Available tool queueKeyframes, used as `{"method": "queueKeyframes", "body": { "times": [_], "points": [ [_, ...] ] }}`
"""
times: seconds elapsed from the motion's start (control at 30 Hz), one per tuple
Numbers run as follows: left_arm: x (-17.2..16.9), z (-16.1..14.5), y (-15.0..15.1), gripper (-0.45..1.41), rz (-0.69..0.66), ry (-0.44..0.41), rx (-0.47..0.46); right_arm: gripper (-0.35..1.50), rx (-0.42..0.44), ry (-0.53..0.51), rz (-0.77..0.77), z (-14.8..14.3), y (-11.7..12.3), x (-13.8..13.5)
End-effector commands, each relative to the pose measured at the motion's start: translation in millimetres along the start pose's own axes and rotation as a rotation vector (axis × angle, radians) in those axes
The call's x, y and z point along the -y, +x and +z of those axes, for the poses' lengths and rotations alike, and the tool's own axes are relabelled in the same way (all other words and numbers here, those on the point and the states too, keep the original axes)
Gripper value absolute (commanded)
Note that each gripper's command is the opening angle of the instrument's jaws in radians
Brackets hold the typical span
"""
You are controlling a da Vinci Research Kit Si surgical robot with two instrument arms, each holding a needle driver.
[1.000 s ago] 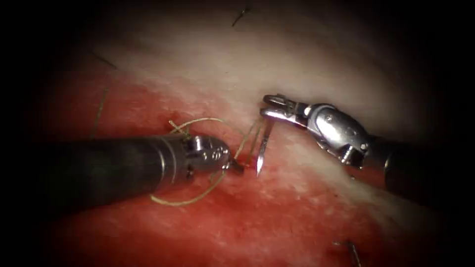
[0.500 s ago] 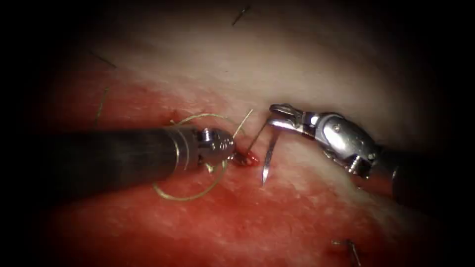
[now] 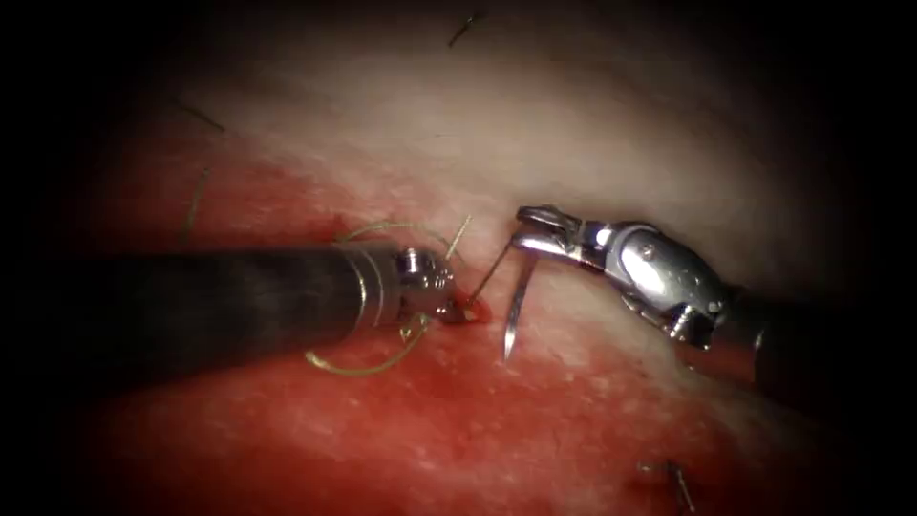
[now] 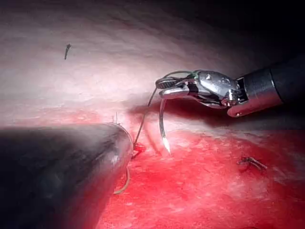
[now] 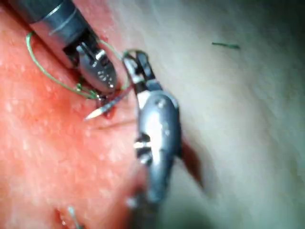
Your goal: Wound Closure
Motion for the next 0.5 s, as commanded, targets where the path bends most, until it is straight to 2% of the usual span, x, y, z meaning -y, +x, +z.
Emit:
{"method": "queueKeyframes", "body": {
  "times": [0.03,0.1,0.43,0.5],
  "points": [
    [0.3,0.3,0.4,-0.22,0.001,-0.002,0.000,-0.35,-0.004,-0.002,-0.001,1.1,-0.7,-0.2],
    [0.5,-0.5,0.6,-0.05,-0.021,-0.011,-0.003,-0.35,-0.007,-0.012,-0.003,1.7,-1.0,-0.6],
    [-0.5,-0.9,-0.2,-0.05,-0.028,-0.022,-0.001,-0.35,-0.009,-0.035,-0.028,4.2,-3.6,-0.9],
    [-0.8,-0.8,0.0,0.04,-0.032,-0.023,-0.001,-0.35,-0.010,-0.036,-0.033,4.3,-4.2,-0.9]
  ]
}}
